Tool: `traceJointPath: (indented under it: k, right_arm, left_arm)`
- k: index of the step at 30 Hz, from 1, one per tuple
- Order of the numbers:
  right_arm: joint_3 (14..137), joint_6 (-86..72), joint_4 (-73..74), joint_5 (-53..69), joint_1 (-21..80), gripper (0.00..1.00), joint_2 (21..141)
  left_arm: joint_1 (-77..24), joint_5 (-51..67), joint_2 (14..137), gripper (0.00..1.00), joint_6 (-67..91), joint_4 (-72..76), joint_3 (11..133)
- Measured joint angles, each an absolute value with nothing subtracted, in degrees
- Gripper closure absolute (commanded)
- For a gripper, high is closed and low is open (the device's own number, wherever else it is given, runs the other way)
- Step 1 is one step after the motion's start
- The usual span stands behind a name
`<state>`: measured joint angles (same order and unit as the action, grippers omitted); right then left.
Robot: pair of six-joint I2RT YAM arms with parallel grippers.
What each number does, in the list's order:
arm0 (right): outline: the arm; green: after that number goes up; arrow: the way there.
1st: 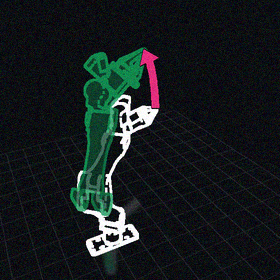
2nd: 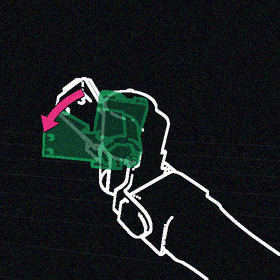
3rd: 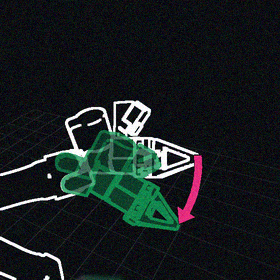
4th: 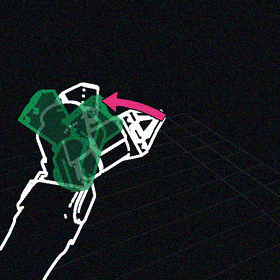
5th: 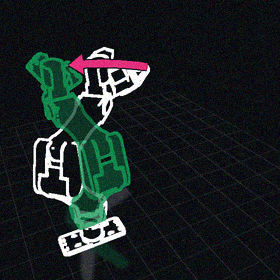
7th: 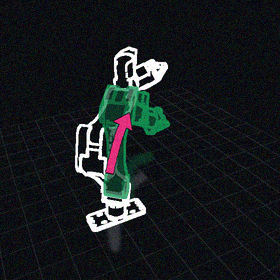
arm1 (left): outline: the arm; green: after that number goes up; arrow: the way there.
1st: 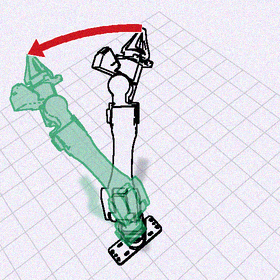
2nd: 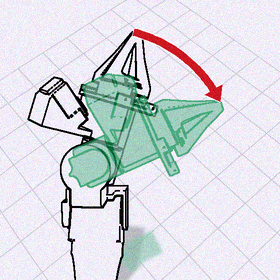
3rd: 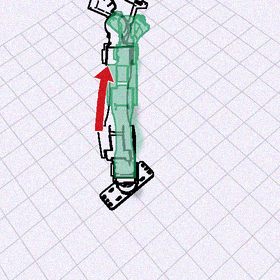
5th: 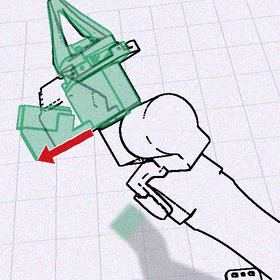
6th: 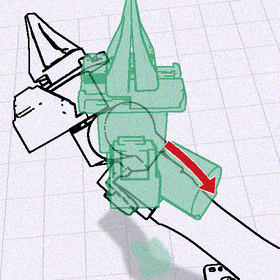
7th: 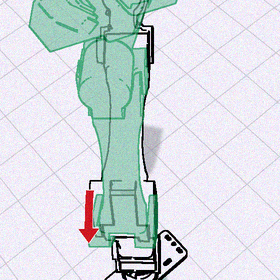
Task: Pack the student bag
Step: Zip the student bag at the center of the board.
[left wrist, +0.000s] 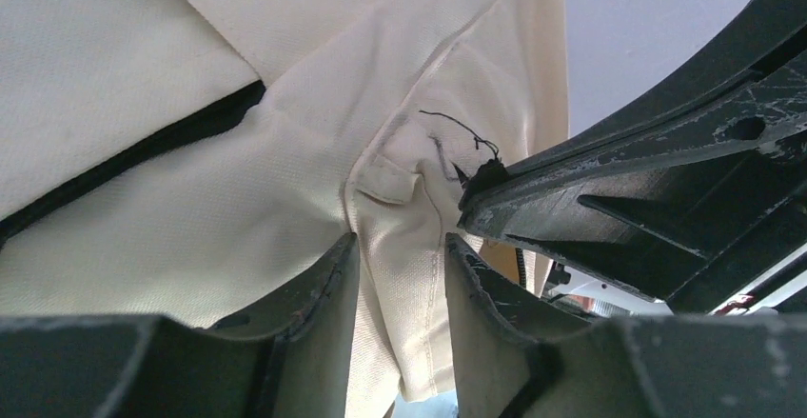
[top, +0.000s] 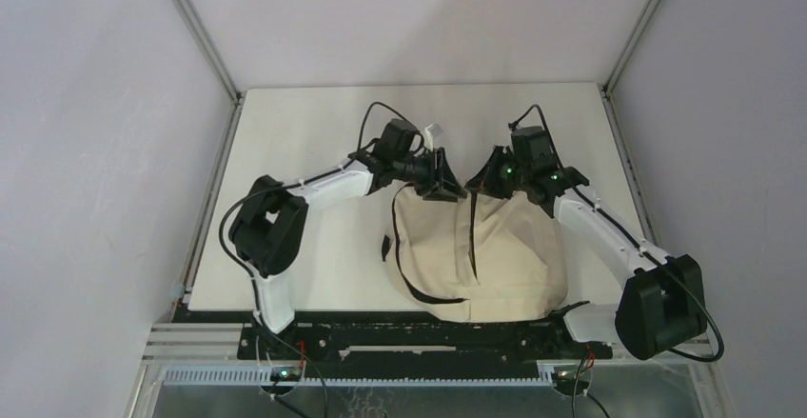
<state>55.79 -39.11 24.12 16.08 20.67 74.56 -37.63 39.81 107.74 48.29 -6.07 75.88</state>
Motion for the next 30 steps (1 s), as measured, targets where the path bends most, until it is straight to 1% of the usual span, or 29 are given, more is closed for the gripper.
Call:
traceJointPath:
  k: [2,4,9,10,13,19,30]
  right_arm:
    - [55.79,-39.13,24.12,16.23,20.64,1.00,74.56]
    - [55.77,-39.13,24.12,16.23,20.64,1.00,74.56]
    - [55.75,-39.13,24.23,16.23,20.60,1.00,74.56]
    - [55.75,-39.13,24.25,16.23,20.60,1.00,74.56]
    - [55.75,-39.07,24.23,16.38,20.60,1.00,74.56]
    - [55.44,-38.70,24.80,16.45,20.60,1.00,74.19]
    - [50.65,-38.22,25.63,16.45,20.29,1.00,67.96]
  left_arm:
    - [-37.89,40.27,108.20,0.61,48.75,-5.19,75.88]
    - [-38.02,40.73,108.86,0.66,49.39,-4.54,75.88]
    - [-38.02,41.19,110.83,0.80,50.98,-3.40,75.90]
    - [-38.02,41.30,111.04,0.83,51.22,-3.07,75.90]
    - [-38.13,41.21,111.90,0.99,52.53,-1.78,75.88]
    - [-38.24,40.82,112.25,1.00,53.60,-1.17,75.88]
    - [-38.74,40.66,112.42,1.00,54.19,-0.47,75.88]
